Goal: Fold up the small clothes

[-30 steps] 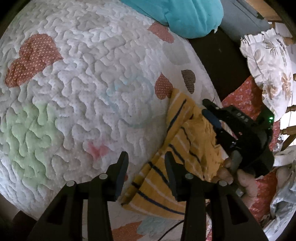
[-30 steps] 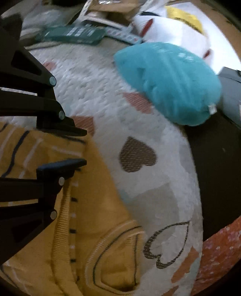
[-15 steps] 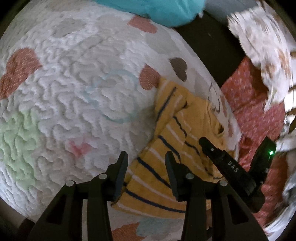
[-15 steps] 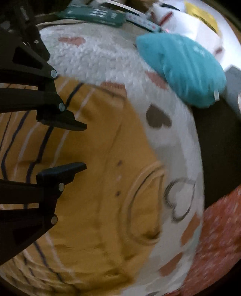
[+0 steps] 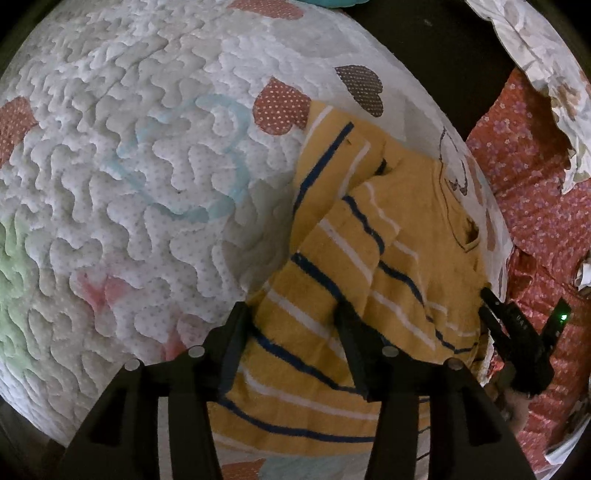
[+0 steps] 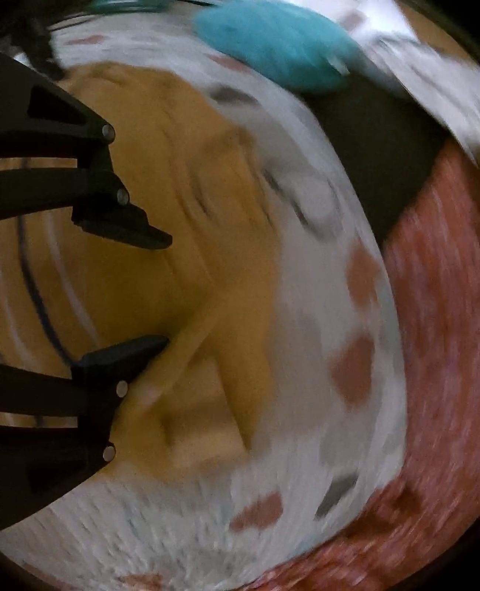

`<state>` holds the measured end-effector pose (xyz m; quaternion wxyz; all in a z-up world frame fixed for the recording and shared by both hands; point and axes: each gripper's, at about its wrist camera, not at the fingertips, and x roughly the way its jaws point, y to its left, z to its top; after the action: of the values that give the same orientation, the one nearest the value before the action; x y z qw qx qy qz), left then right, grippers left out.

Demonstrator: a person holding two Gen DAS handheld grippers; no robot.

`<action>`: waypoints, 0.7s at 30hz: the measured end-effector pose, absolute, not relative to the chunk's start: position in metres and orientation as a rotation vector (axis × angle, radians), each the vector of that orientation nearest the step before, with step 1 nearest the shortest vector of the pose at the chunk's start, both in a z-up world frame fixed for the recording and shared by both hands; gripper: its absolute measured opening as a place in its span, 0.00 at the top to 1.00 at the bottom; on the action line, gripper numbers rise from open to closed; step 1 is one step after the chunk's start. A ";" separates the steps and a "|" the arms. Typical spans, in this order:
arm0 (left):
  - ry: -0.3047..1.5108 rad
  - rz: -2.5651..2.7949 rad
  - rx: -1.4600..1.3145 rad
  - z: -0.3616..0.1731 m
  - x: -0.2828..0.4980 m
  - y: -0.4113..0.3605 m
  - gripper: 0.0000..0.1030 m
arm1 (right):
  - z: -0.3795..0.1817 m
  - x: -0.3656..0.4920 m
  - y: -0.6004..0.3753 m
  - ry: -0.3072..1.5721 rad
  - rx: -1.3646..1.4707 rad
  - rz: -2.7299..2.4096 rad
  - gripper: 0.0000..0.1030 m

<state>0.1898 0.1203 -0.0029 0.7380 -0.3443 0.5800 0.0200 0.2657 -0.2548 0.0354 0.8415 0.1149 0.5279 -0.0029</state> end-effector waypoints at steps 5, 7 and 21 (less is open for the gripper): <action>1.237 0.008 -0.821 0.003 0.185 0.134 0.53 | 0.050 0.271 -0.321 1.065 0.458 -0.163 0.49; 1.194 0.039 -0.800 0.013 0.173 0.152 0.53 | 0.061 0.264 -0.317 1.053 0.492 -0.124 0.48; 1.222 -0.004 -0.869 -0.010 0.112 0.180 0.51 | 0.058 0.218 -0.014 1.316 0.079 0.454 0.39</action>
<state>0.1117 0.1797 -0.0101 0.7318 -0.3948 0.5555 -0.0019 0.2177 -0.0144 0.0581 0.7667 0.0365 0.6059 0.2090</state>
